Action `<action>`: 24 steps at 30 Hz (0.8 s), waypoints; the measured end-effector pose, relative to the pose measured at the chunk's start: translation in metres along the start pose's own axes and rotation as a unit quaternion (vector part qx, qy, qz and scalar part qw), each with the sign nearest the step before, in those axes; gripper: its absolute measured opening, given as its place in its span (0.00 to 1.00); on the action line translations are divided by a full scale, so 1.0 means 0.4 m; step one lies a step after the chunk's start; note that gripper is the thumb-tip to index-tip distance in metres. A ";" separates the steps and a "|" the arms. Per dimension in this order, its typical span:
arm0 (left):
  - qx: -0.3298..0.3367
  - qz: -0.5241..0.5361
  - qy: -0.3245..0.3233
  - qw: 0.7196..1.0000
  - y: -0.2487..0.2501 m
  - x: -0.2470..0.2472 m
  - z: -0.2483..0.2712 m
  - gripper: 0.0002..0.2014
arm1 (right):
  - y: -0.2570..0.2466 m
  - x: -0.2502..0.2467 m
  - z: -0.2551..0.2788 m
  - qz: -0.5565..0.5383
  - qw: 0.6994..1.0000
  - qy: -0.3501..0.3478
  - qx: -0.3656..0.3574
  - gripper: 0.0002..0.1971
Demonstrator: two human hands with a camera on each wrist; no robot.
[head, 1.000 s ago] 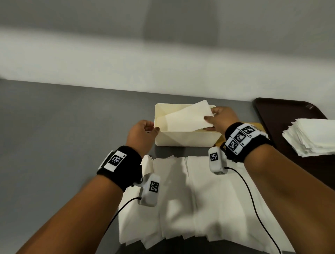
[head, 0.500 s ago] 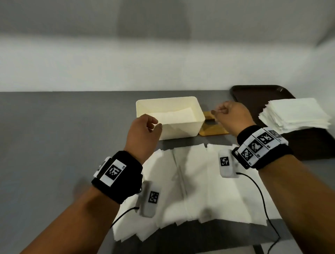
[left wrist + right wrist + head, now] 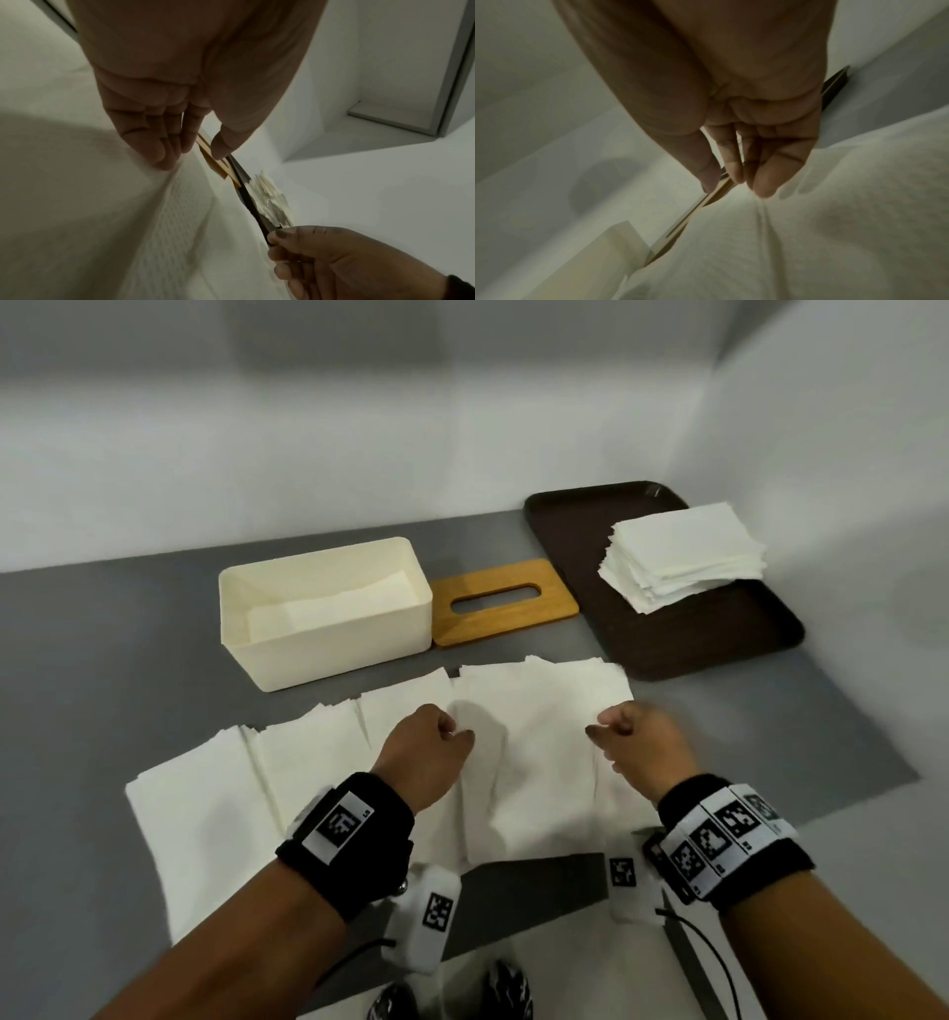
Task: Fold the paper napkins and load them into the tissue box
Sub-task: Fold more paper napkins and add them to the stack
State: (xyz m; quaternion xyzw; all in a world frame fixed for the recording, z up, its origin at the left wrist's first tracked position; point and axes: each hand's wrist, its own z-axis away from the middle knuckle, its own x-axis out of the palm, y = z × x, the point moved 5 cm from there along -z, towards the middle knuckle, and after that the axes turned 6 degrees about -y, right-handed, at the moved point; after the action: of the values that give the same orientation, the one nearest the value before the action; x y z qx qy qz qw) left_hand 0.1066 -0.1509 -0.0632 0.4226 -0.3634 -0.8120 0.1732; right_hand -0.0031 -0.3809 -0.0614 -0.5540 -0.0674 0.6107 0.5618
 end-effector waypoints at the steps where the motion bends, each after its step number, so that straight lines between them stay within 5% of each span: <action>1: -0.005 -0.003 -0.001 1.000 0.004 0.015 0.000 0.10 | 0.018 -0.007 0.000 0.026 1.000 0.005 0.015 0.10; 4: 0.014 -0.012 0.005 1.000 0.029 0.044 0.005 0.12 | 0.026 -0.021 0.003 0.070 0.997 0.014 0.011 0.10; 8: 0.053 -0.036 0.019 0.998 0.080 0.085 0.010 0.15 | 0.025 -0.016 -0.008 0.072 0.997 -0.007 -0.006 0.25; 17: -0.014 -0.053 -0.004 0.998 0.116 0.151 -0.006 0.24 | 0.032 0.006 -0.041 -0.044 0.998 -0.042 0.002 0.19; 24: -0.007 0.031 0.024 0.999 0.145 0.141 -0.007 0.11 | 0.036 -0.038 -0.034 0.024 0.999 -0.023 -0.031 0.14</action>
State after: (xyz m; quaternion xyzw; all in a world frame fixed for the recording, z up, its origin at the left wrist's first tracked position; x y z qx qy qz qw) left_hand 0.0746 -0.2245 -0.0532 0.4292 -0.3660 -0.7987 0.2095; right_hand -0.0054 -0.4050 -0.0677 -0.5586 -0.0856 0.6337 0.5283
